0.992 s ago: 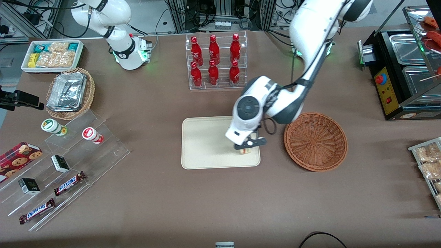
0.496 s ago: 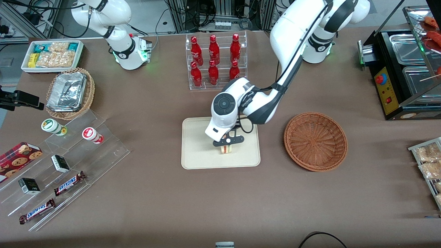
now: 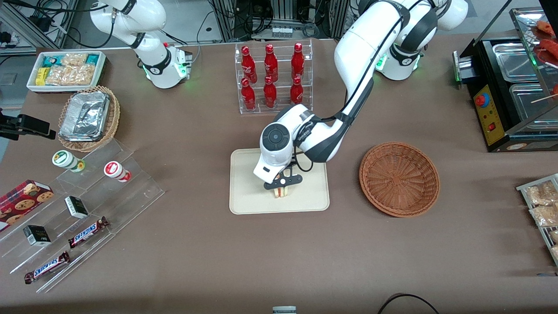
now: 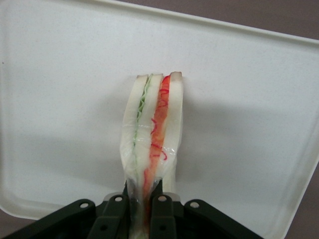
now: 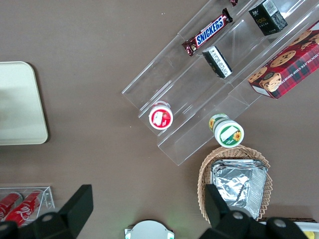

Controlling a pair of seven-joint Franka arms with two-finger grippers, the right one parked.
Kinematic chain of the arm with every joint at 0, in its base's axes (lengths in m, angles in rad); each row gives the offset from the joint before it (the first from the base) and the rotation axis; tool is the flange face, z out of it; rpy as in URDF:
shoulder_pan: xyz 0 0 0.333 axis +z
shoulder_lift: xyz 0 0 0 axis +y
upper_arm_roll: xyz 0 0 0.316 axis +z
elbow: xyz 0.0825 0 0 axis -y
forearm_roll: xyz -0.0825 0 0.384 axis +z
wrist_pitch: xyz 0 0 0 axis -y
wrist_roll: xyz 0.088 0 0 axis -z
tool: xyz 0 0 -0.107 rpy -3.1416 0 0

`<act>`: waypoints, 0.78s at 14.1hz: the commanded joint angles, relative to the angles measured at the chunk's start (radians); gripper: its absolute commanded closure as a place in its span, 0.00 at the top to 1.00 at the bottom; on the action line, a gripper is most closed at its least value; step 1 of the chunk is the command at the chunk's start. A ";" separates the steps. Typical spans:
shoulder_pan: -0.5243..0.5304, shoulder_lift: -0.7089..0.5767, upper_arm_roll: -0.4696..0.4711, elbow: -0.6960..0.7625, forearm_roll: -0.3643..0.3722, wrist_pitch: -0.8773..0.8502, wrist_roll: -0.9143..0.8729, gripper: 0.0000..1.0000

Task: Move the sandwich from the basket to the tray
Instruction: 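Lower the sandwich onto the tray and open the left gripper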

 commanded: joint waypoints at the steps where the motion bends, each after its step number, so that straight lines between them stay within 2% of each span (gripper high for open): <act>1: -0.022 0.038 0.018 0.067 -0.003 -0.036 -0.025 0.00; 2: -0.025 0.036 0.018 0.067 -0.003 -0.039 -0.033 0.00; 3: -0.031 0.036 0.018 0.067 -0.001 -0.042 -0.037 0.06; 4: -0.031 0.038 0.018 0.065 -0.001 -0.040 -0.041 0.39; 5: -0.036 0.041 0.018 0.062 -0.001 -0.036 -0.054 0.58; 6: -0.039 0.047 0.018 0.064 0.002 -0.034 -0.060 1.00; 11: -0.036 0.000 0.021 0.067 0.005 -0.052 -0.057 1.00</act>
